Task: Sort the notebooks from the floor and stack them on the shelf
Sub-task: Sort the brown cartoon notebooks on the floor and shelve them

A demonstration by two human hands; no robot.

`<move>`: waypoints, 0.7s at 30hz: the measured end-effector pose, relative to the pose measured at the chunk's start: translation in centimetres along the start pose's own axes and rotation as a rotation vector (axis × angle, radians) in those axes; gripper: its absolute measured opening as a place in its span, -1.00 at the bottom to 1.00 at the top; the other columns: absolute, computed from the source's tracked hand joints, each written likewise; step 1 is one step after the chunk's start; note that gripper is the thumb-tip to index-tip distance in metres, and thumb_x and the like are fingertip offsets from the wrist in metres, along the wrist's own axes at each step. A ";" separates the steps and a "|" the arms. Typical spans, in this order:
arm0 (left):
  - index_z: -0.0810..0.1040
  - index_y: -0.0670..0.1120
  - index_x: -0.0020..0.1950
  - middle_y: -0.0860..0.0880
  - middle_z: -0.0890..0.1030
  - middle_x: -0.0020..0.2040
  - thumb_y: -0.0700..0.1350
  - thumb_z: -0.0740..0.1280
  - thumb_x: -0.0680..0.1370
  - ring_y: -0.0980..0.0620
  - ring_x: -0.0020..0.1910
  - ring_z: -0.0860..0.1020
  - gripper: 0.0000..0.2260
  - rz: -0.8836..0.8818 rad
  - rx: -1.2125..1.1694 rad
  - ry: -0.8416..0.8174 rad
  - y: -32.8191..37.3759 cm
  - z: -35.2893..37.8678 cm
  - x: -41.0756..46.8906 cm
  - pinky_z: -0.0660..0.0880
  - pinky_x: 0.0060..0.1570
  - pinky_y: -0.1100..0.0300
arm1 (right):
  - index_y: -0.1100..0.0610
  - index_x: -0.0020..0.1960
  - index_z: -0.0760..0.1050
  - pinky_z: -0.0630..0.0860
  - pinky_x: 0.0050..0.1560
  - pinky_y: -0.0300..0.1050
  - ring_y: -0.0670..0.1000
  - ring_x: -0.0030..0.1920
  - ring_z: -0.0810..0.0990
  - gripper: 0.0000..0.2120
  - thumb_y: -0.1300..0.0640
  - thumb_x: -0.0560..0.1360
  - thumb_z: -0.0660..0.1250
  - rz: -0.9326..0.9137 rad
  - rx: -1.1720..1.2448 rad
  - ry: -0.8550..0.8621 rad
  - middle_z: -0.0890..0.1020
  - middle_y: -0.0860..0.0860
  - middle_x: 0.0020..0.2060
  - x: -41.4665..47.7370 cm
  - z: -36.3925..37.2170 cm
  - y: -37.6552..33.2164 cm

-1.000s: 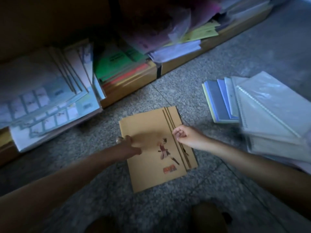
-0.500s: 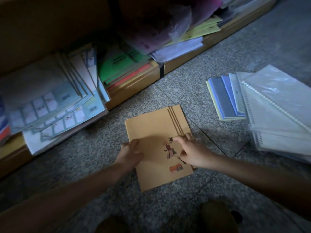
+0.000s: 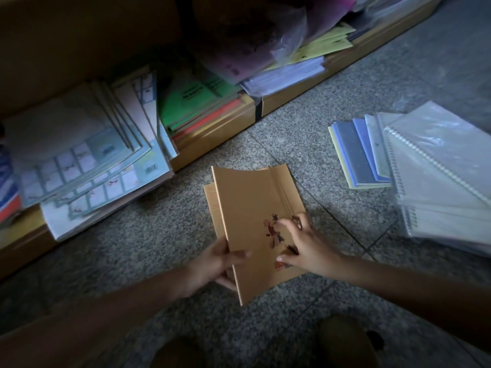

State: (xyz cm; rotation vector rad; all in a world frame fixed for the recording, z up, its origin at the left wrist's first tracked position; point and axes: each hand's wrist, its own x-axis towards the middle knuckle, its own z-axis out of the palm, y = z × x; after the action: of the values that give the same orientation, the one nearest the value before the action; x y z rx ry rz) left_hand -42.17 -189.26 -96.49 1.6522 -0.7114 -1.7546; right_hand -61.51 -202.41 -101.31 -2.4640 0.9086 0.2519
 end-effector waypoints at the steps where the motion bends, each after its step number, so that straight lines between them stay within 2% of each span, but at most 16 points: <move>1: 0.31 0.17 0.21 0.06 0.56 0.12 0.00 0.34 0.52 0.05 0.03 0.60 -0.67 -0.031 0.031 -0.047 -0.2 0.6 -0.1 0.63 -0.18 0.01 | -0.01 0.43 0.14 0.28 -0.41 -0.34 -0.07 -0.20 0.39 -0.26 -0.18 0.39 0.40 0.001 0.002 0.002 0.21 0.06 0.22 0.0 0.0 -0.1; 4: 0.27 0.07 0.24 0.03 0.54 0.10 -0.14 0.23 0.60 0.03 -0.01 0.59 -0.75 -0.038 0.055 -0.066 -1.3 2.0 -0.3 0.63 -0.25 0.07 | 0.00 0.43 0.11 0.31 -0.36 -0.31 -0.05 -0.13 0.40 -0.26 -0.14 0.40 0.41 -0.003 0.029 -0.025 0.19 0.07 0.25 0.1 -0.1 0.0; 6: 0.29 0.02 0.24 -0.03 0.56 0.08 -0.19 0.18 0.62 -0.01 -0.05 0.62 -0.77 0.006 0.068 -0.027 -1.3 2.0 -0.4 0.63 -0.27 0.08 | 0.02 0.45 0.07 0.43 -0.28 -0.28 -0.01 -0.05 0.46 -0.20 -0.17 0.38 0.41 0.000 0.067 -0.036 0.17 0.09 0.28 0.1 -0.2 0.2; 8: 0.32 0.00 0.24 -0.06 0.59 0.03 -0.25 0.15 0.62 -0.01 -0.17 0.64 -0.76 0.059 0.095 0.033 -0.8 1.6 -0.6 0.63 -0.32 0.08 | 0.03 0.46 -0.01 0.52 0.02 -0.16 0.04 0.15 0.48 -0.13 -0.17 0.36 0.43 0.023 0.180 -0.022 0.15 0.10 0.36 0.2 0.0 0.5; 9: 0.33 0.02 0.23 -0.05 0.60 0.00 -0.27 0.14 0.62 -0.01 -0.23 0.64 -0.75 0.092 0.094 0.067 -0.5 1.3 -0.6 0.62 -0.36 0.08 | 0.06 0.48 -0.05 0.45 0.16 -0.18 0.03 0.24 0.42 -0.09 -0.15 0.36 0.44 0.038 0.261 -0.003 0.16 0.09 0.37 0.2 0.0 0.5; 10: 0.35 0.06 0.20 -0.04 0.60 -0.02 -0.29 0.14 0.61 0.00 -0.28 0.65 -0.72 0.128 0.082 0.093 -0.1 1.1 -0.7 0.61 -0.39 0.08 | 0.10 0.49 -0.07 0.36 0.20 -0.26 -0.02 0.26 0.37 -0.06 -0.12 0.36 0.45 0.062 0.347 0.029 0.20 0.08 0.35 0.3 0.1 0.5; 12: 0.39 0.07 0.14 -0.01 0.61 -0.03 -0.33 0.15 0.60 0.04 -0.29 0.65 -0.70 0.203 0.037 0.130 1.1 0.7 -0.8 0.59 -0.44 0.11 | 0.13 0.48 -0.05 0.35 0.10 -0.32 -0.07 0.17 0.36 -0.09 -0.08 0.38 0.44 0.176 0.546 0.104 0.29 0.04 0.25 0.7 0.3 0.3; 15: 0.41 0.02 0.13 -0.05 0.62 -0.02 -0.35 0.20 0.57 0.05 -0.23 0.65 -0.72 0.314 -0.054 0.200 3.1 -0.1 -0.8 0.59 -0.41 0.13 | 0.14 0.38 0.23 0.48 -0.04 -0.27 -0.04 0.03 0.55 -0.38 -0.03 0.45 0.38 0.322 0.857 0.229 0.50 0.00 0.11 1.6 0.2 0.0; 17: 0.42 -0.01 0.13 -0.07 0.62 -0.02 -0.32 0.22 0.56 0.09 -0.21 0.65 -0.75 0.404 -0.053 0.265 4.9 -0.9 -1.0 0.58 -0.40 0.19 | 0.17 0.33 0.35 0.45 -0.17 -0.31 -0.04 -0.09 0.58 -0.47 -0.06 0.46 0.34 0.304 0.947 0.273 0.57 -0.01 0.00 2.3 -1.0 -0.6; 19: 0.40 0.04 0.18 -0.04 0.60 -0.02 -0.25 0.24 0.56 0.04 -0.19 0.66 -0.75 0.490 -0.003 0.317 6.8 -1.8 -1.3 0.58 -0.43 0.14 | 0.17 0.30 0.35 0.42 -0.17 -0.33 0.06 -0.05 0.59 -0.54 -0.04 0.50 0.32 0.255 0.969 0.313 0.56 -0.01 0.01 3.0 -3.4 -1.2; 21: 0.36 0.07 0.24 -0.01 0.59 0.00 -0.18 0.25 0.56 0.00 -0.17 0.66 -0.71 0.590 0.056 0.375 8.8 -2.7 -1.9 0.59 -0.42 0.06 | 0.10 0.31 0.29 0.41 -0.33 -0.36 0.00 -0.30 0.57 -0.66 0.11 0.56 0.25 0.182 1.026 0.358 0.53 -0.05 -0.15 3.6 -6.5 -2.2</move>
State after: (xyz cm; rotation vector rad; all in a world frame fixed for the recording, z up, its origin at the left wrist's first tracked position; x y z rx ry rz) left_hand -38.78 -193.60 -88.92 1.5375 -0.9494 -0.9906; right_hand -57.36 -206.30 -96.05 -1.4819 1.0481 -0.5032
